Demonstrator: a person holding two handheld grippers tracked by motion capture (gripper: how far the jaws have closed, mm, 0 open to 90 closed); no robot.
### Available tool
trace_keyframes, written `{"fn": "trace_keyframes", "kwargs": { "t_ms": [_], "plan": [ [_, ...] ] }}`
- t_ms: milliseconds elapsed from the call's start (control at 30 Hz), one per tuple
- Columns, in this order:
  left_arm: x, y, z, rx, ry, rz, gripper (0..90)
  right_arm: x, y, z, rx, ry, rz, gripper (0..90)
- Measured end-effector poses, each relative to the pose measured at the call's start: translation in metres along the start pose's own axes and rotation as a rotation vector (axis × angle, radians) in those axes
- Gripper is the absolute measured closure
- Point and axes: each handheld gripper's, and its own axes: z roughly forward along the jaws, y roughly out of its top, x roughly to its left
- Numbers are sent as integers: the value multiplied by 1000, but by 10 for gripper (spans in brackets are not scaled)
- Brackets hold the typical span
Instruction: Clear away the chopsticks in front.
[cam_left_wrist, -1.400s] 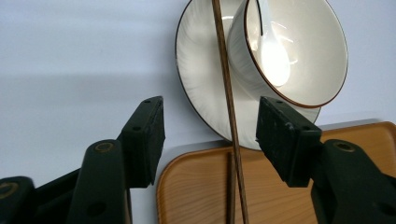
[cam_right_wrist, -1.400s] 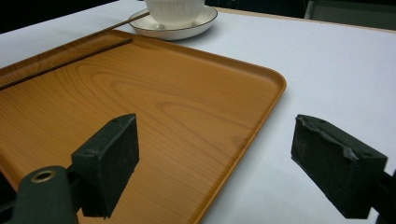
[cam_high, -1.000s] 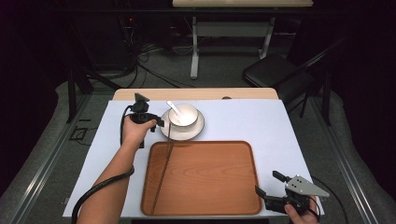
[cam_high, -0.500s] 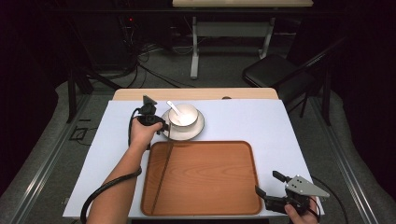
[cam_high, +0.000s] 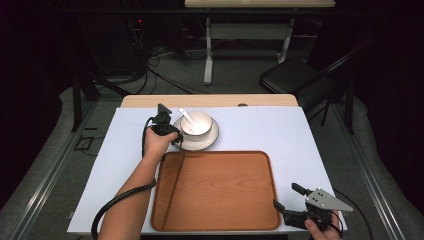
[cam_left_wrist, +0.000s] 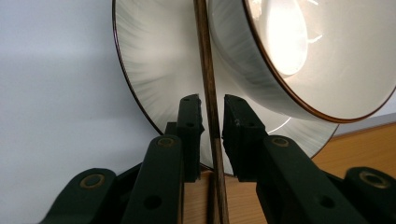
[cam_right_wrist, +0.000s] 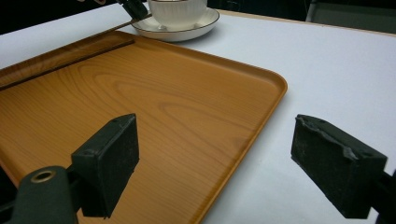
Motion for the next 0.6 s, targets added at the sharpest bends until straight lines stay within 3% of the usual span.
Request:
{"fn": "trace_keyframes", "kwargs": {
  "t_ms": [300, 567, 600],
  "plan": [
    [4, 3, 6, 18, -46, -92, 833, 0, 0, 0, -1, 0, 2, 148],
    [10, 3, 2, -7, -78, -135, 854, 0, 0, 0, 0, 1, 5, 148],
    [11, 3, 0, -1, -72, -126, 854, 0, 0, 0, 0, 1, 4, 148]
  ]
}}
